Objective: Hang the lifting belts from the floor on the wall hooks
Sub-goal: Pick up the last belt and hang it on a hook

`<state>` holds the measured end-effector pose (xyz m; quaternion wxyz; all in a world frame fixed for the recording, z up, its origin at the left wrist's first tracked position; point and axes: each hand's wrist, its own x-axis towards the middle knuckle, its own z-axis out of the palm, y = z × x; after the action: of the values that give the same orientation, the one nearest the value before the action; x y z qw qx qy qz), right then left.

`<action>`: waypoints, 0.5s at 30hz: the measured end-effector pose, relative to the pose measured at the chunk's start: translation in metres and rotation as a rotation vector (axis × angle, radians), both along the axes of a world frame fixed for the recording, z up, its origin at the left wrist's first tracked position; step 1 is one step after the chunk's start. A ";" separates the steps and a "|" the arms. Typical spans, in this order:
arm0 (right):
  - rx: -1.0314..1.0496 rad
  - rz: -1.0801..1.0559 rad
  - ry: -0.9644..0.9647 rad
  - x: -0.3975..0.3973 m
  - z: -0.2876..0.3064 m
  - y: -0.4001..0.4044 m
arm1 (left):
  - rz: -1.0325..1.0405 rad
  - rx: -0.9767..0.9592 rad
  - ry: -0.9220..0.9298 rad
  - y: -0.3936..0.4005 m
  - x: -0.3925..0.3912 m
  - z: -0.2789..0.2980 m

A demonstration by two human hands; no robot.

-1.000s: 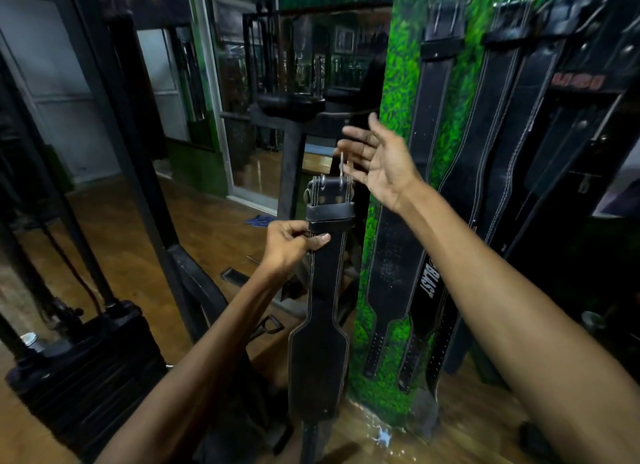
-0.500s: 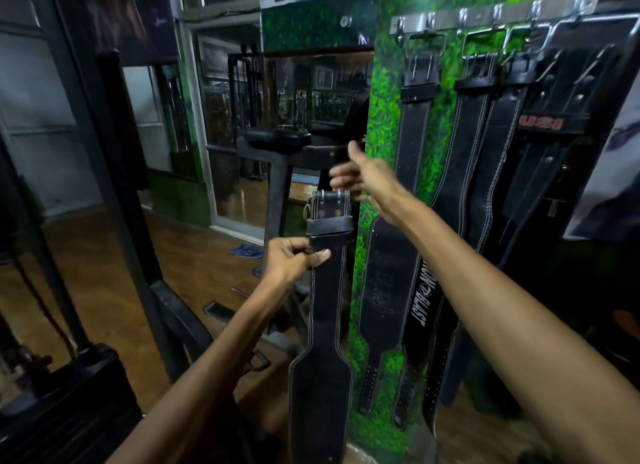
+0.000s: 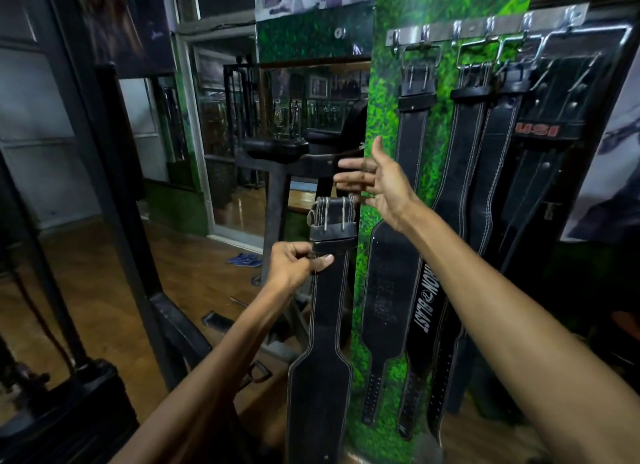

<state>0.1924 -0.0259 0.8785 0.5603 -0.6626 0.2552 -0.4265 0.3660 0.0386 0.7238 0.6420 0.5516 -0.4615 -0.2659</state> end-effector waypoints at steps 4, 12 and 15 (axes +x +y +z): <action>0.054 0.003 0.394 0.004 -0.017 -0.009 | -0.006 0.021 -0.039 0.008 -0.005 0.014; 0.049 0.045 0.253 0.006 -0.017 -0.008 | -0.054 -0.018 -0.078 -0.005 0.005 0.014; -0.108 -0.060 0.108 0.014 -0.008 -0.012 | -0.054 -0.044 -0.083 -0.018 0.011 0.008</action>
<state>0.2062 -0.0376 0.8703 0.4960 -0.7059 0.2815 -0.4201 0.3766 0.0206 0.7319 0.6268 0.5352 -0.5080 -0.2501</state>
